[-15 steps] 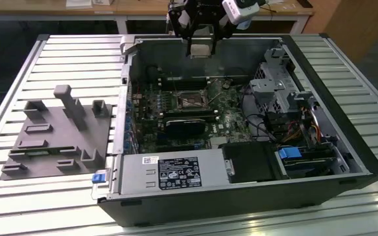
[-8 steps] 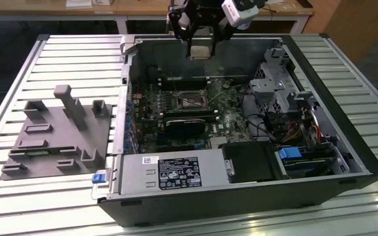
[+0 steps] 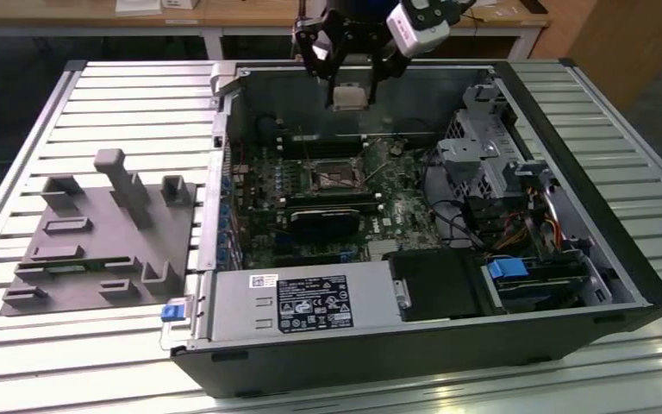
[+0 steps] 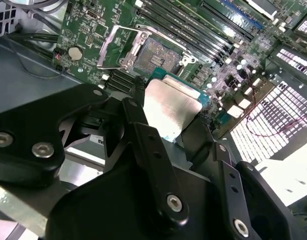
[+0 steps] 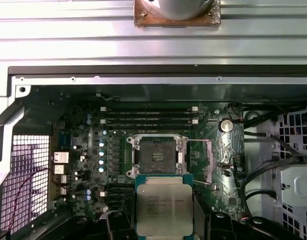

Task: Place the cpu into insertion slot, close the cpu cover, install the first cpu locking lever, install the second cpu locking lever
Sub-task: 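Place the cpu into insertion slot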

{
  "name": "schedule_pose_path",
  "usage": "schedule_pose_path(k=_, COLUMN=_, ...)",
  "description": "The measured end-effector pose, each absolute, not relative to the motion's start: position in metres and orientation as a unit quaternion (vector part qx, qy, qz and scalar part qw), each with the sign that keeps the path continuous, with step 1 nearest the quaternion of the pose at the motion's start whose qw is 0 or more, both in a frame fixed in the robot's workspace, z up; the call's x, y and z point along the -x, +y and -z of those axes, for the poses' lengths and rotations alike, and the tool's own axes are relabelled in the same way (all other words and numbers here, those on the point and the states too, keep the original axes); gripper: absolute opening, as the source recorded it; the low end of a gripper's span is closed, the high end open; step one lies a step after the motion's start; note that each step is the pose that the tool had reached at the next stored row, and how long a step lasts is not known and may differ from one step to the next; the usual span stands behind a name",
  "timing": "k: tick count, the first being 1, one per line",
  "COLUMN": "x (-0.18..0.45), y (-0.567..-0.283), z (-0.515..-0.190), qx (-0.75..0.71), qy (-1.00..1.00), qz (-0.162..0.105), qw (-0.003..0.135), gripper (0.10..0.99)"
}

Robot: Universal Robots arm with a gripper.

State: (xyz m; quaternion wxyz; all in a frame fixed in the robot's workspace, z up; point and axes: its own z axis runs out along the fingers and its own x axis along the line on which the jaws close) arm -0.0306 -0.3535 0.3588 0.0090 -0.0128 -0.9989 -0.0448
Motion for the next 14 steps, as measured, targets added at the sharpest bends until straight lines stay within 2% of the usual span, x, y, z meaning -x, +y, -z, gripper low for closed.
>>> schedule_pose_path(k=14, x=0.031, y=-0.353, z=-0.34, qx=0.013, qy=-0.999, qz=0.045, qw=0.008, gripper=0.541)
